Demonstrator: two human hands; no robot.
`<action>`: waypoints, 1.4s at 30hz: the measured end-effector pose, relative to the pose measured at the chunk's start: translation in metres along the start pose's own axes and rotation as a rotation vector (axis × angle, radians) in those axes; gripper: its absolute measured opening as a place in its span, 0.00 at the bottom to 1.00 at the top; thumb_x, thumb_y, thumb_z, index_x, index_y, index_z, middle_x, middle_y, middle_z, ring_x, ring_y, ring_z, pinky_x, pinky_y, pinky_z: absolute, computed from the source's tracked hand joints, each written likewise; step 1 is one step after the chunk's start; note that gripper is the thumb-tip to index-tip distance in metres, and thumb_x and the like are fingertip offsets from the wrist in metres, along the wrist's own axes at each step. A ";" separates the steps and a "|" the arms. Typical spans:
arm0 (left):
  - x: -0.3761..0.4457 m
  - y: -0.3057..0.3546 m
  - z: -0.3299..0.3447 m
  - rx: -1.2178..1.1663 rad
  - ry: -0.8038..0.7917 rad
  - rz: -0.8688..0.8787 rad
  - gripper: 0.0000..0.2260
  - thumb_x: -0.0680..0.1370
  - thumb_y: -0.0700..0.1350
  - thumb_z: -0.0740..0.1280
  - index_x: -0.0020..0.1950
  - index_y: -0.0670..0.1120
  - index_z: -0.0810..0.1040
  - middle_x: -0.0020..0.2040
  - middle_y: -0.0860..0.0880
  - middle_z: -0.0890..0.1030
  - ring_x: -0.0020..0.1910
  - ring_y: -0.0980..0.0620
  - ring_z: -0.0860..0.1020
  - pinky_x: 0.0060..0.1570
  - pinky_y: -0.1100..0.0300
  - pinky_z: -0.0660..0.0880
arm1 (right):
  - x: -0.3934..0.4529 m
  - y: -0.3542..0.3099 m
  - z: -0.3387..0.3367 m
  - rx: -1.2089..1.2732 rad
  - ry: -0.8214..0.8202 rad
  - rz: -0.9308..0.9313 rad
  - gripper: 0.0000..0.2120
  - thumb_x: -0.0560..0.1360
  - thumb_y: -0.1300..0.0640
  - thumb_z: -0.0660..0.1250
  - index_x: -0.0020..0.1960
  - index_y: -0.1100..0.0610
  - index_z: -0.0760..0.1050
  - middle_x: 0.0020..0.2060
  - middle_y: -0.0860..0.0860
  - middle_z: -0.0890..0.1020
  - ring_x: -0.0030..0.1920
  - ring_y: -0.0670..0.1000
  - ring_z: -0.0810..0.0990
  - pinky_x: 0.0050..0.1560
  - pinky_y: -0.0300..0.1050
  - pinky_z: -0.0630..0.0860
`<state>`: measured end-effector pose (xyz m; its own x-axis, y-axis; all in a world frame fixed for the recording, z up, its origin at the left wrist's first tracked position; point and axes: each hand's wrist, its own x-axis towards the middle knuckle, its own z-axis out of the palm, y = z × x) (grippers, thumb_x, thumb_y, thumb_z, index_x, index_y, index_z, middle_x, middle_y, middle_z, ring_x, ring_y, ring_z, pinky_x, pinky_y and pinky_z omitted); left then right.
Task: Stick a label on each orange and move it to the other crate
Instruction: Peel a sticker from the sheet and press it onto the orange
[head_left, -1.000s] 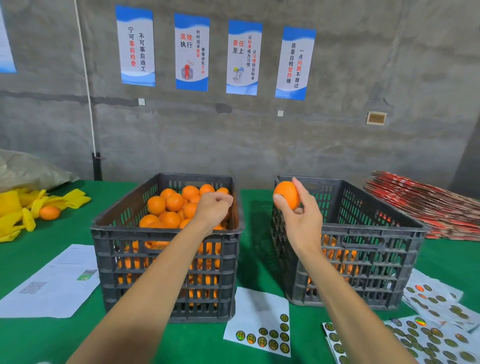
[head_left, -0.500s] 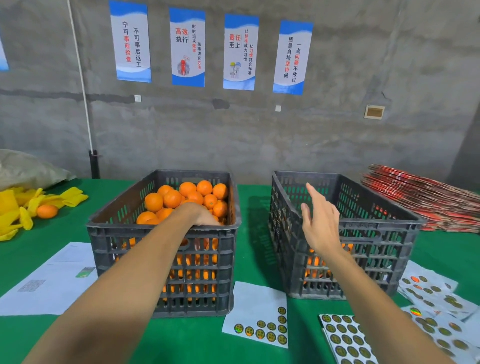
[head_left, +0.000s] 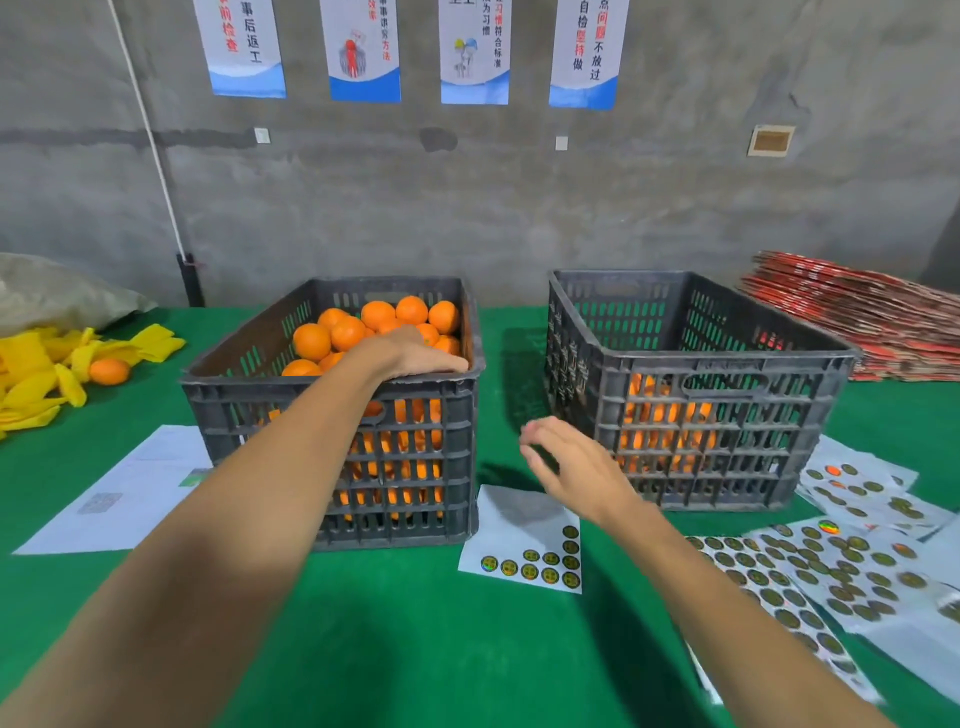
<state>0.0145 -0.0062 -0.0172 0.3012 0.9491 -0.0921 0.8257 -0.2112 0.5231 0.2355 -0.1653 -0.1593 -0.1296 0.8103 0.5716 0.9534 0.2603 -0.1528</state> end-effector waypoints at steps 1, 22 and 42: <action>-0.004 0.003 0.001 -0.012 0.011 0.057 0.35 0.62 0.70 0.72 0.56 0.44 0.76 0.51 0.45 0.77 0.51 0.43 0.78 0.47 0.50 0.75 | -0.006 -0.004 0.007 0.087 -0.185 0.092 0.10 0.83 0.53 0.64 0.57 0.55 0.81 0.55 0.50 0.82 0.55 0.52 0.80 0.60 0.55 0.78; -0.008 0.003 0.005 -0.164 0.194 0.178 0.23 0.52 0.62 0.70 0.33 0.48 0.68 0.42 0.43 0.72 0.38 0.46 0.72 0.39 0.51 0.72 | -0.069 -0.046 0.078 0.290 -0.369 0.378 0.16 0.75 0.37 0.71 0.59 0.42 0.83 0.46 0.41 0.72 0.50 0.44 0.70 0.55 0.48 0.65; -0.011 0.002 0.005 -0.195 0.204 0.153 0.37 0.60 0.58 0.72 0.58 0.32 0.79 0.64 0.30 0.77 0.57 0.30 0.79 0.44 0.44 0.78 | -0.079 -0.053 0.084 0.258 -0.438 0.259 0.18 0.81 0.40 0.62 0.66 0.44 0.80 0.64 0.42 0.74 0.63 0.47 0.68 0.66 0.49 0.68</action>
<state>0.0149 -0.0184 -0.0192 0.2968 0.9411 0.1620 0.6648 -0.3254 0.6724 0.1725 -0.1987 -0.2645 -0.0541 0.9924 0.1106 0.8787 0.0999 -0.4669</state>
